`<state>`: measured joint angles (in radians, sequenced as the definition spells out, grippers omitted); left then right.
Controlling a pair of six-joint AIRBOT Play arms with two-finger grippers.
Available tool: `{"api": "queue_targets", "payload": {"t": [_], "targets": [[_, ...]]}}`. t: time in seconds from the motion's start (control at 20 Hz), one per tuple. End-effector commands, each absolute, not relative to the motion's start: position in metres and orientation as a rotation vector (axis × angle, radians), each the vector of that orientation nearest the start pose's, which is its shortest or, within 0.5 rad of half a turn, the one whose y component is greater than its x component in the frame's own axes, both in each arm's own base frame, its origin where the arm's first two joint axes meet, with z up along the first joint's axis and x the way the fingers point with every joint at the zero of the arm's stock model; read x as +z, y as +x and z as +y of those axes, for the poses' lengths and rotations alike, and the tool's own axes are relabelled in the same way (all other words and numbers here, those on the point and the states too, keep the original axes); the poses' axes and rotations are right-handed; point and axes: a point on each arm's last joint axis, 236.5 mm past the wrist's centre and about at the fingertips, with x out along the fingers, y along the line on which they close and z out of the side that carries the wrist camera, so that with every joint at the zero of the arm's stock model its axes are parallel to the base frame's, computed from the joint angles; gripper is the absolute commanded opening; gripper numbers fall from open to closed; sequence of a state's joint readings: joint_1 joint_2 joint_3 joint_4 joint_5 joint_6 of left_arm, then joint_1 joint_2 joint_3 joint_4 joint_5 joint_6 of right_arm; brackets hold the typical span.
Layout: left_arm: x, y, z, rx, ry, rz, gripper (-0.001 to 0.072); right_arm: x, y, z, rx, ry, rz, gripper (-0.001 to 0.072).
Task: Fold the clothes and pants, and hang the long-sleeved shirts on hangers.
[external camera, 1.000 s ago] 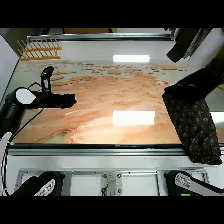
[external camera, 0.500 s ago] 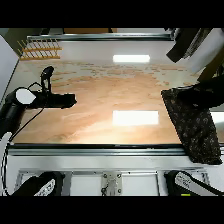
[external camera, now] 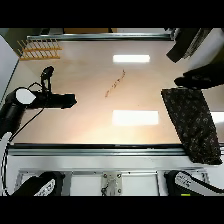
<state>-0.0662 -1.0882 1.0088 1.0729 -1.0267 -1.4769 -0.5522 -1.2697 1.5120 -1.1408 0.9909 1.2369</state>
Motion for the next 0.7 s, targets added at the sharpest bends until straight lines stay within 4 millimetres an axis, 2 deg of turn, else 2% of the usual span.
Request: {"api": "queue_targets", "payload": {"t": [0.0,0.2,0.35,0.5,0.65], "targets": [[0.058,0.364,-0.122,-0.346,-0.352,1.084,0.0007,0.139,0.389,-0.177,-0.15,0.145,0.96,0.0016],[0.057,0.362,-0.122,-0.348,-0.35,1.093,0.0007,0.08,0.313,-0.18,-0.296,0.246,1.245,0.0016],[0.056,0.36,-0.122,-0.349,-0.348,1.1,0.0007,0.052,0.265,-0.19,-0.435,0.246,1.391,0.0016],[0.051,0.357,-0.122,-0.347,-0.351,1.112,0.0007,0.035,0.242,-0.184,-0.451,0.263,1.474,0.0017],[0.034,0.347,-0.121,-0.34,-0.357,1.159,0.0007,0.028,0.23,-0.177,-0.484,0.321,1.519,0.0022]]}}
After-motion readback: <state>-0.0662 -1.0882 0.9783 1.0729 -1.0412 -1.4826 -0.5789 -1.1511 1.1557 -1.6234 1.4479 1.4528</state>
